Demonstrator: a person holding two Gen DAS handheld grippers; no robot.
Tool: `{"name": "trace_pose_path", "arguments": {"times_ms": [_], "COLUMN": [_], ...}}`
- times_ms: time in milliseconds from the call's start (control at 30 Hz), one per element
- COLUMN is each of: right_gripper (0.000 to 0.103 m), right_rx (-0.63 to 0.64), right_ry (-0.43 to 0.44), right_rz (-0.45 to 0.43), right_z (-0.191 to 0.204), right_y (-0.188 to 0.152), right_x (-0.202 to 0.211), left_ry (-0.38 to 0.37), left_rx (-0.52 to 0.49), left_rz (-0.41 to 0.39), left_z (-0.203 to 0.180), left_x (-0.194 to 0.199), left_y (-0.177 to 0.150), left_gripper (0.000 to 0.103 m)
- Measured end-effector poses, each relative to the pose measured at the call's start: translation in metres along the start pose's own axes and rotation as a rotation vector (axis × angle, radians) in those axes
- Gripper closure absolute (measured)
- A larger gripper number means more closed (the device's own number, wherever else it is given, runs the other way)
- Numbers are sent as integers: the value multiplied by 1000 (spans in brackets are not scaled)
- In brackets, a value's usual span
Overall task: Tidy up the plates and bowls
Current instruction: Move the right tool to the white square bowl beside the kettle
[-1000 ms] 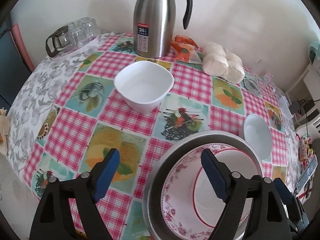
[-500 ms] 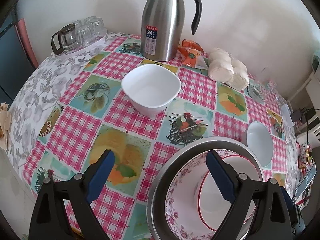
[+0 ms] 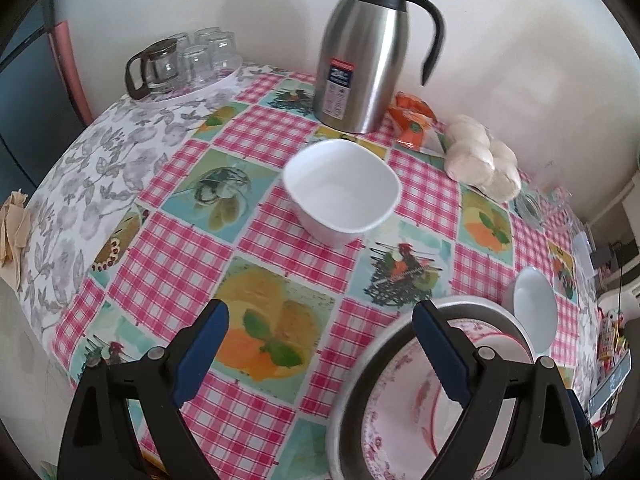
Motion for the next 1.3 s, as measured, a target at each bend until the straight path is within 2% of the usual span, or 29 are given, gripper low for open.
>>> {"name": "trace_pose_path", "arguments": {"times_ms": [533,733,767,833,900,1100,1300], "right_gripper": [0,0,0,0,0,0,0], "right_rx": [66,94,98,106,110,84,44], "right_ry": [-5,24,25,22,19,26,31], "right_rz": [-25,-82,-87,-91,-91,-64,-21], "right_z": [54,75,77,84,90,98,100], "right_y": [-12,-12,-12,-11,-9,4,30], "right_x": [-11,-7,-7,-8,-10,-17,-28], "left_ry": [23,29,28,25,23,-38,-93], "left_rx": [131,164,169,179,182,213,241], "left_rz": [13,-7,-12,-29,-45,-95,-95], "left_z": [70,89,91,96,98,99,100], "left_x": [-16,-23,-24,-26,-26,-29,-37], "left_y": [19,25,27,30,33,46,58], "left_gripper": [10,9,9,1,1,1,1]}}
Point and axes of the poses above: each gripper's, at about its wrist camera, not at the fingertips, and x roughly against the way its jaws point, z to its left, y to its top, the point moved 2 cm from there along -x, roughly the way its jaws point, and after that the axes turned 3 degrees about -z, right-handed, at the moved point
